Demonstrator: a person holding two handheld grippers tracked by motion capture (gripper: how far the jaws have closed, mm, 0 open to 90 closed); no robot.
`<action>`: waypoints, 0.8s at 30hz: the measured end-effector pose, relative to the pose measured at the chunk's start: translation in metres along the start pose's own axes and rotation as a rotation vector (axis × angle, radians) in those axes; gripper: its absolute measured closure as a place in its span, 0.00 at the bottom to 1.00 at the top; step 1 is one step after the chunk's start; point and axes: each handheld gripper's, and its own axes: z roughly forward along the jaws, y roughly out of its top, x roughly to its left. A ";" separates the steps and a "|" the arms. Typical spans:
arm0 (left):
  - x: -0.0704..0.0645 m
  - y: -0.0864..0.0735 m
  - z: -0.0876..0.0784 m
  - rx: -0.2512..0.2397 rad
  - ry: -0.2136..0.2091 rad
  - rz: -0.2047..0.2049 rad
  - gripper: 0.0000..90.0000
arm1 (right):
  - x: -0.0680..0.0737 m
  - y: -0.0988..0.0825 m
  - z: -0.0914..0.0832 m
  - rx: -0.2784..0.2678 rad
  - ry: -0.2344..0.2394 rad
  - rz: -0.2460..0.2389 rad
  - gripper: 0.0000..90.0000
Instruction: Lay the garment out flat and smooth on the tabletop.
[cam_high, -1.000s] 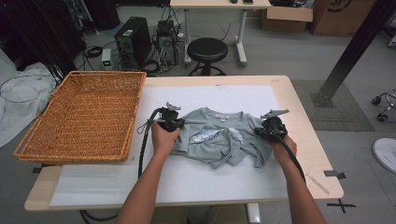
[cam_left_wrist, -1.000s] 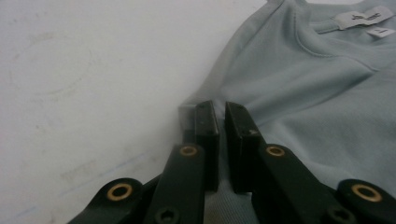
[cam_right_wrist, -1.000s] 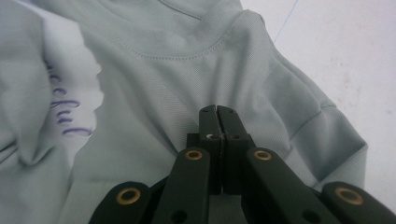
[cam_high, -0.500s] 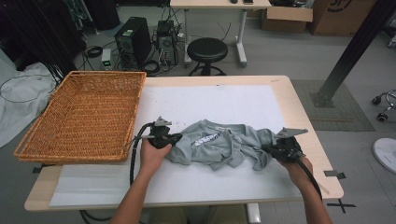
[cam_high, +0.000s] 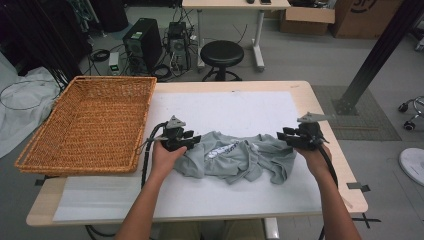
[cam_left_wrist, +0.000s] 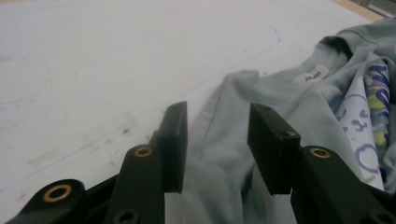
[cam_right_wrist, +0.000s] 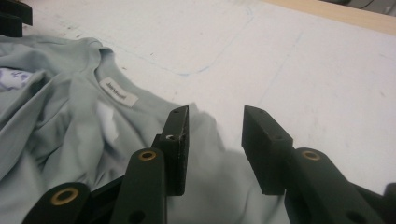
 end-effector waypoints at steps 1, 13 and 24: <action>0.001 0.001 0.002 0.027 -0.011 0.004 0.65 | -0.001 0.005 0.008 0.033 0.017 -0.009 0.65; -0.003 -0.004 0.020 0.153 0.065 0.134 0.80 | 0.003 0.000 0.056 0.248 0.022 -0.074 0.84; -0.004 -0.005 0.019 0.154 0.125 0.131 0.65 | -0.003 -0.003 0.038 0.146 -0.005 -0.025 0.71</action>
